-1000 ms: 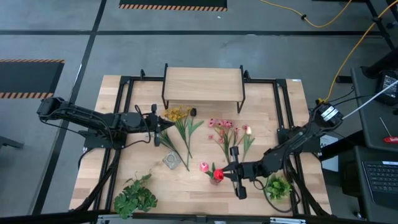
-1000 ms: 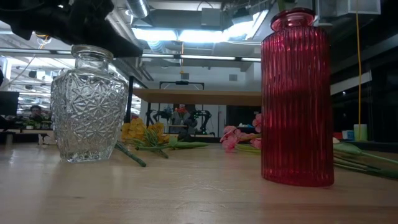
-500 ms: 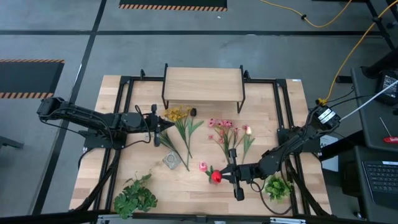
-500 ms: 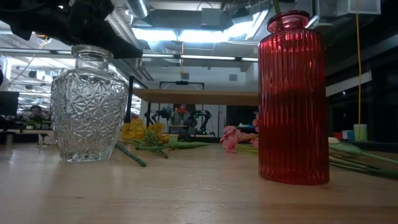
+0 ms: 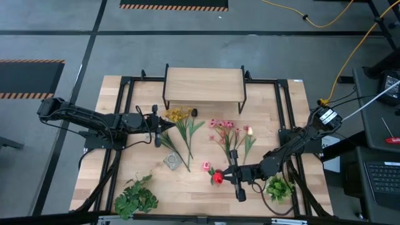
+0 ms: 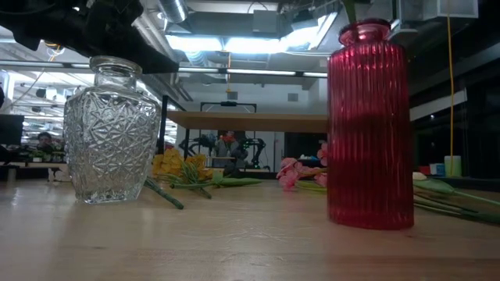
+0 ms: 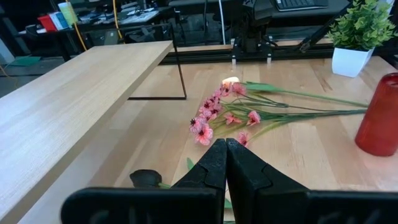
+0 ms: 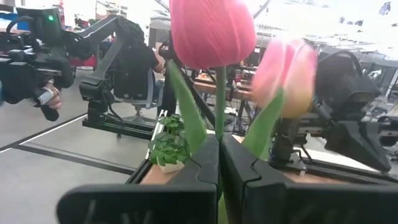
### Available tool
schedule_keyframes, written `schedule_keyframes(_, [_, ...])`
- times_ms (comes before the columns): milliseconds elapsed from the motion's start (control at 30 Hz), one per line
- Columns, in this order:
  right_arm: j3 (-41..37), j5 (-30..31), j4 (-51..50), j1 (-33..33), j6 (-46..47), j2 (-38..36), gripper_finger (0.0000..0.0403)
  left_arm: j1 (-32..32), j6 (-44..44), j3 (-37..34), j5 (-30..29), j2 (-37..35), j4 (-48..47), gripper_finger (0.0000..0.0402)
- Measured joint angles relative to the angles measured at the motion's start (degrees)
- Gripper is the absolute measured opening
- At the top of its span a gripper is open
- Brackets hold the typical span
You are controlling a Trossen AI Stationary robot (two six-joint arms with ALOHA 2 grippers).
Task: Pick and place flowers into a vace then onto a shelf
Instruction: Put the red tulip into the red vase
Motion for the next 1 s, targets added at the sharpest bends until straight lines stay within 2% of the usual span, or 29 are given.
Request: schedule_keyframes(1000, [-0.96, 0.17, 0.03, 0.0, 0.99, 0.07, 0.0012, -0.01, -0.34, 0.0, 0.04, 0.0, -0.07, 0.0004])
